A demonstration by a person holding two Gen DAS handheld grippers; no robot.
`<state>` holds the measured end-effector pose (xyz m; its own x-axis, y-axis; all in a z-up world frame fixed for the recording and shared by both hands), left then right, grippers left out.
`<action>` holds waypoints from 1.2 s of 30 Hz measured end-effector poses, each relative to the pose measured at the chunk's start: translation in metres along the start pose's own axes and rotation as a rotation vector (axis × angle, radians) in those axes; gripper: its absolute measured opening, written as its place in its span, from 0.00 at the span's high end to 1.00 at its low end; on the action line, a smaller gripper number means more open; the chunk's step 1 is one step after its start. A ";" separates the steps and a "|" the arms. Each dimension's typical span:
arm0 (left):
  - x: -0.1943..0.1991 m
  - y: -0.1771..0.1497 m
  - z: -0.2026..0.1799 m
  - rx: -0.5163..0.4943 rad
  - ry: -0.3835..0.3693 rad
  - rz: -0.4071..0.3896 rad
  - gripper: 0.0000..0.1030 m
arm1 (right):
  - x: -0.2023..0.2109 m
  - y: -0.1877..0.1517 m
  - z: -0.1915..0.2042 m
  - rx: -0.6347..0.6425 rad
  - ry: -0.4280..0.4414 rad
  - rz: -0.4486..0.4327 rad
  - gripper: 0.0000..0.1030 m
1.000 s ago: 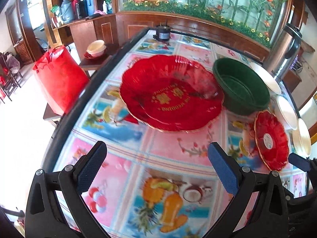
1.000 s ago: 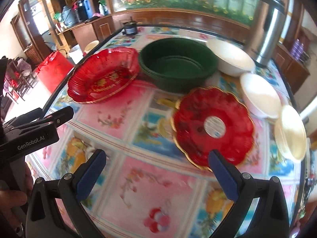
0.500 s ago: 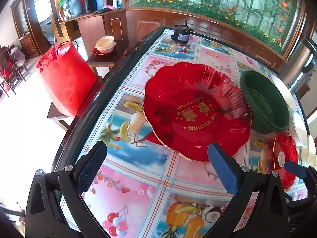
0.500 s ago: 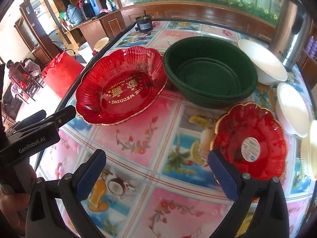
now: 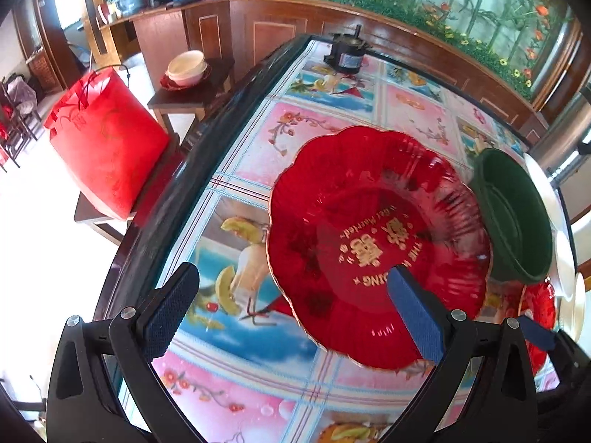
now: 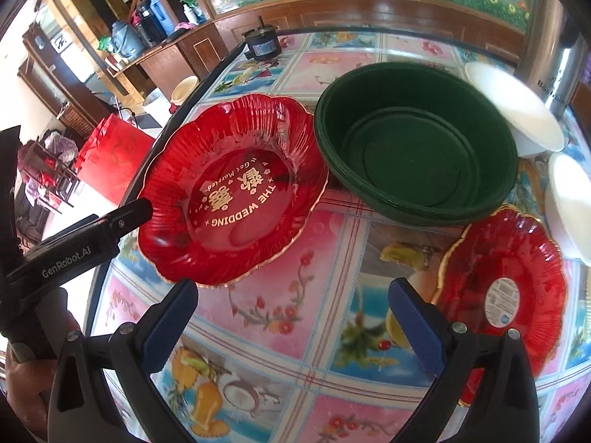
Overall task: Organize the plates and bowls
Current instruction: 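Close the left tool on the rim of the red wedding plate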
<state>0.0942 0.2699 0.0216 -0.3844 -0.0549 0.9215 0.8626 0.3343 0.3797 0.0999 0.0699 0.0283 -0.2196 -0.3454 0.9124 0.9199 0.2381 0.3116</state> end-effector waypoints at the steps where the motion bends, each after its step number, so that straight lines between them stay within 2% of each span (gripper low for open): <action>1: -0.004 0.003 0.000 0.001 0.001 0.007 0.00 | -0.002 0.001 0.001 -0.010 0.011 0.001 0.01; 10: -0.030 0.024 0.000 -0.020 0.026 0.054 0.00 | -0.015 0.015 0.004 -0.070 0.030 0.004 0.01; 16: -0.043 0.035 -0.002 -0.007 -0.020 0.098 0.00 | -0.020 0.021 0.002 -0.109 0.025 0.010 0.01; 25: -0.052 0.042 -0.009 -0.036 -0.028 0.113 0.01 | -0.023 0.020 -0.001 -0.124 0.013 0.021 0.18; 28: -0.054 0.046 -0.012 -0.034 -0.046 0.119 0.11 | -0.024 0.020 -0.002 -0.133 0.024 0.019 0.32; 30: -0.058 0.047 -0.012 -0.024 -0.063 0.138 0.28 | -0.024 0.020 -0.003 -0.131 0.021 0.019 0.35; 32: -0.064 0.047 -0.012 -0.013 -0.073 0.164 0.37 | -0.025 0.021 -0.004 -0.134 0.022 0.019 0.41; 33: -0.066 0.047 -0.012 -0.008 -0.079 0.171 0.40 | -0.026 0.022 -0.004 -0.137 0.026 0.020 0.48; 36: -0.066 0.049 -0.010 0.002 -0.077 0.164 0.48 | -0.029 0.023 -0.005 -0.140 0.035 0.026 0.59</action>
<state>0.1651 0.2804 -0.0203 -0.2628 0.0723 0.9621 0.9152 0.3344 0.2249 0.1287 0.0809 0.0075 -0.1856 -0.3726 0.9092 0.9621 0.1193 0.2453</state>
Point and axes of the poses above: each gripper's, at about its wrist camera, not at the fingertips, and x roughly against the way its jaws point, z to its left, y to its top, the point moved 6 cm from there along -x, roughly the way its jaws point, and after that the axes turned 6 degrees about z, right-handed, at the moved point
